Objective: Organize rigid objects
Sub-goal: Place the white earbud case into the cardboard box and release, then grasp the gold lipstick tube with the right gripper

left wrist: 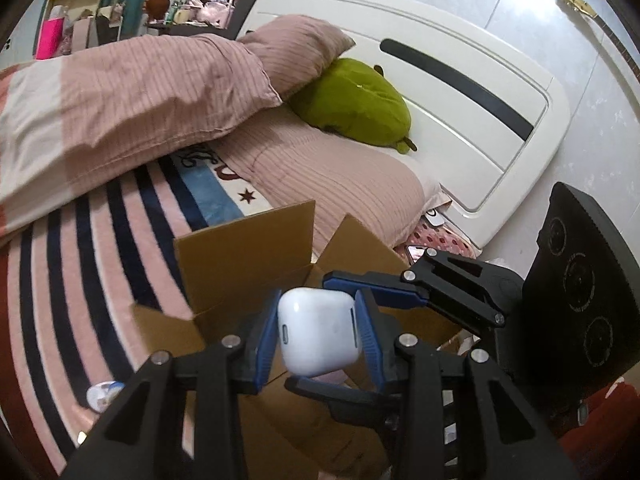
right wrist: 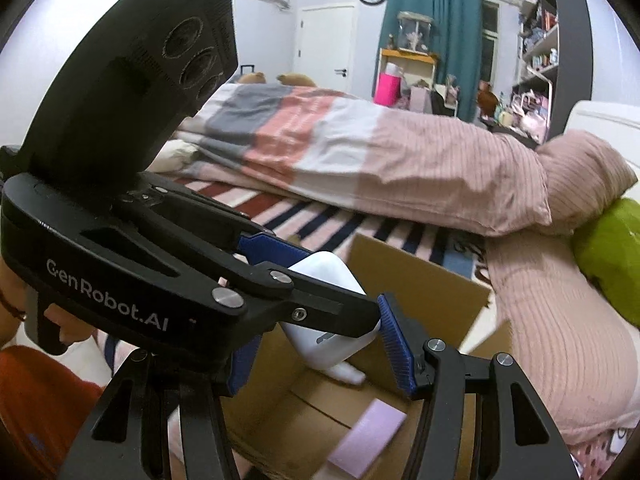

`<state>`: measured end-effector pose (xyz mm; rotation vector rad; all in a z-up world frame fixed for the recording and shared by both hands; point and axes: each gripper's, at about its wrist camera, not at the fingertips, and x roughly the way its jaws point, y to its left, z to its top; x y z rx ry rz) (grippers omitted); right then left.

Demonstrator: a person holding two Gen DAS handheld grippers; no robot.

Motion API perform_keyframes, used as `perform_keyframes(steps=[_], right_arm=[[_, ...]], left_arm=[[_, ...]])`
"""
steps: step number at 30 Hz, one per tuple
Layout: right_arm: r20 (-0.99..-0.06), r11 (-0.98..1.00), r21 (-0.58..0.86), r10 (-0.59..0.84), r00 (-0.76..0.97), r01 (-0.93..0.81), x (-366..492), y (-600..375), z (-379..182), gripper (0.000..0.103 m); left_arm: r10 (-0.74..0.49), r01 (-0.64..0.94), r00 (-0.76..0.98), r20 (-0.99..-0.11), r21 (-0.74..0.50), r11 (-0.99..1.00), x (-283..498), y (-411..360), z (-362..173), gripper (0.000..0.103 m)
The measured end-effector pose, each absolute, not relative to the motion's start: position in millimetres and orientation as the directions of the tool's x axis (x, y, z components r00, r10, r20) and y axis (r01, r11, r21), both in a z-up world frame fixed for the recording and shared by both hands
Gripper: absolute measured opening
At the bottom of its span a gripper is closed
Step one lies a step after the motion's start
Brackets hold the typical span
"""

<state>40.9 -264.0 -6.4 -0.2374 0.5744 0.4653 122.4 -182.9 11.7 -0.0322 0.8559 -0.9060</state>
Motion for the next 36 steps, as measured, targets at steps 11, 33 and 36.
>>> perform_keyframes(steps=[11, 33, 36], right_arm=[[-0.619, 0.884, -0.029, 0.35, 0.703, -0.466, 43, -283, -17, 0.063], [-0.63, 0.837, -0.073, 0.383, 0.676, -0.542, 24, -207, 3, 0.063], [-0.639, 0.802, -0.066, 0.423, 0.643, -0.594, 22, -176, 2, 0.063]], left_arm=[[-0.652, 0.661, 0.39, -0.651, -0.296, 0.69, 123, -177, 14, 0.068], [-0.552, 0.511, 0.604, -0.575, -0.252, 0.822, 81, -33, 25, 0.078], [-0.495, 0.45, 0.654, -0.572, -0.231, 0.862, 75, 0, 16, 0.084]])
